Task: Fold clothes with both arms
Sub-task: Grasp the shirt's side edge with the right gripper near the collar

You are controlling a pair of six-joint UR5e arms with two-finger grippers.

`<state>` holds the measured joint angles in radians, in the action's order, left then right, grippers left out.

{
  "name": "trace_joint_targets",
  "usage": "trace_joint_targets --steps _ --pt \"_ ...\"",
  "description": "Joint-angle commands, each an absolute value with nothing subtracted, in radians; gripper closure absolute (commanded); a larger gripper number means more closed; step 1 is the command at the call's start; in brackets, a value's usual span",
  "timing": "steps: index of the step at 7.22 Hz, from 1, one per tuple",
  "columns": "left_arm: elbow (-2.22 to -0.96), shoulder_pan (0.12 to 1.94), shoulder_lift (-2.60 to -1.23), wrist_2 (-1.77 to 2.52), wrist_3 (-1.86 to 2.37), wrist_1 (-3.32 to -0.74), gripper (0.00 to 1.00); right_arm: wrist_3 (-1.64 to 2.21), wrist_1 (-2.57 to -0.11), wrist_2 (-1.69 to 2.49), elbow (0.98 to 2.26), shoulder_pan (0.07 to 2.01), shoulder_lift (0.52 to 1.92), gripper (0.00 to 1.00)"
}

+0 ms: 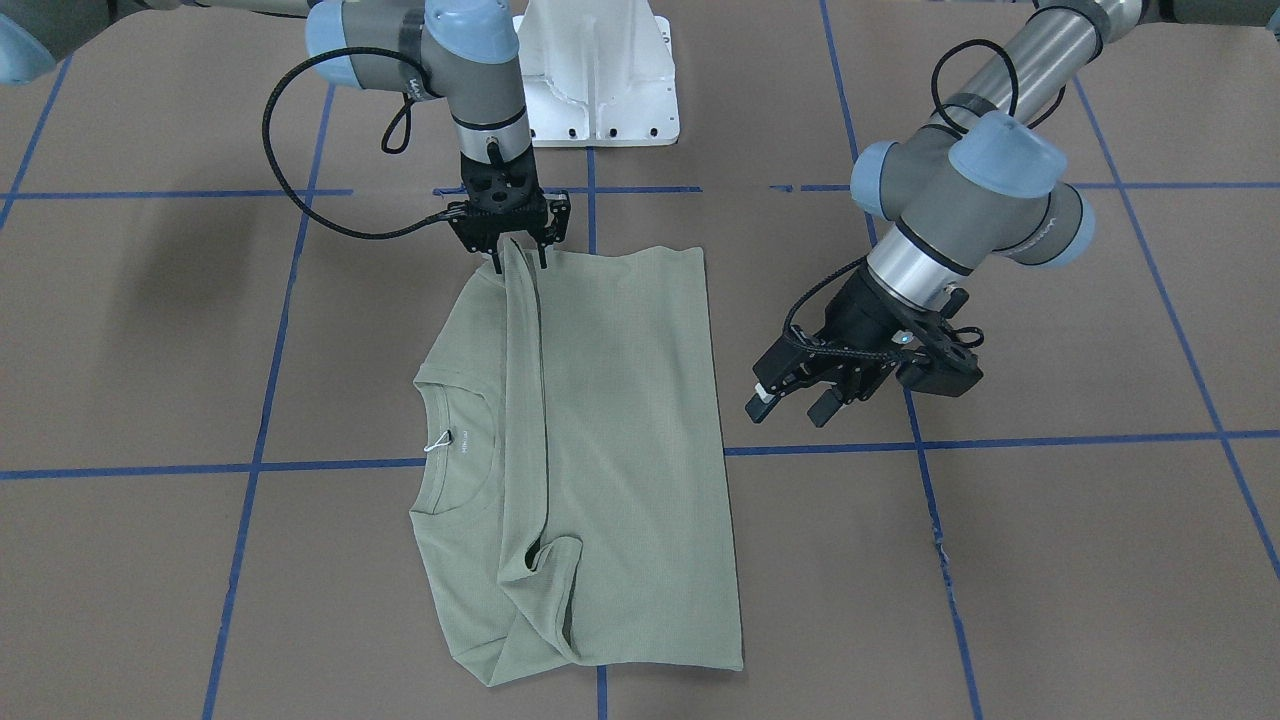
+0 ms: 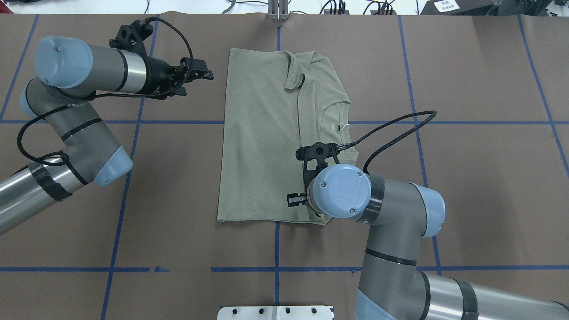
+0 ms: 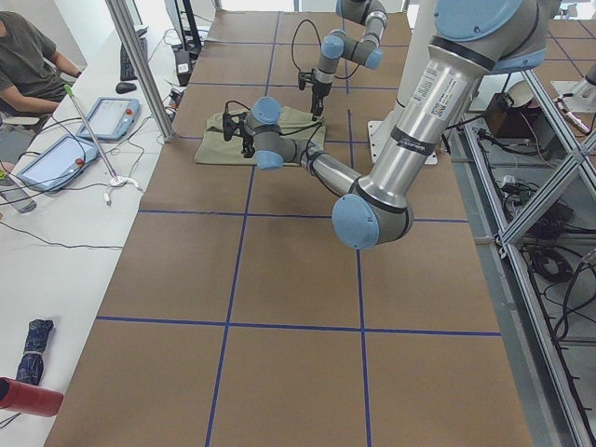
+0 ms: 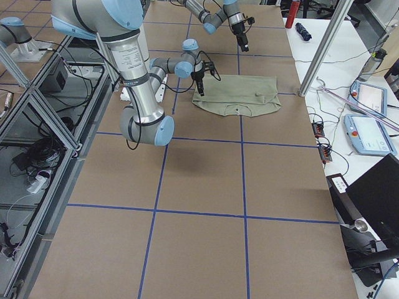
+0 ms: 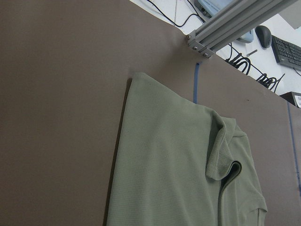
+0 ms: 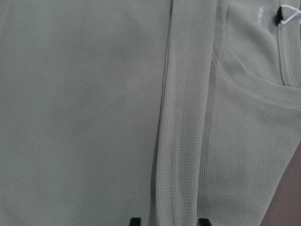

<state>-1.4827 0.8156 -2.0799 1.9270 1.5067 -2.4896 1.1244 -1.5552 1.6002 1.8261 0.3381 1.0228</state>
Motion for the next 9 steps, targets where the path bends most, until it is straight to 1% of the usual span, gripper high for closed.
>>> trace_joint_targets --steps 1,3,4,5,7,9 --pt "-1.480 0.815 -2.074 1.925 1.537 -2.490 0.00 0.927 -1.606 1.565 1.822 0.311 1.022 0.58" --pt "-1.479 0.813 -2.074 1.925 1.548 -2.490 0.00 0.914 -1.614 1.555 1.815 0.299 1.020 0.58" --pt "-1.477 0.813 -2.074 1.925 1.549 -2.490 0.00 0.914 -1.614 1.557 1.813 0.299 1.020 0.64" --pt "-1.479 0.813 -2.074 1.925 1.549 -2.490 0.00 0.914 -1.614 1.555 1.812 0.299 1.022 1.00" --pt "-1.480 0.811 -2.075 1.927 1.577 -2.490 0.00 0.914 -1.615 1.557 1.812 0.298 1.026 1.00" --pt "-1.482 0.811 -2.079 1.927 1.580 -2.490 0.00 0.855 -1.618 1.609 1.859 0.369 1.058 1.00"
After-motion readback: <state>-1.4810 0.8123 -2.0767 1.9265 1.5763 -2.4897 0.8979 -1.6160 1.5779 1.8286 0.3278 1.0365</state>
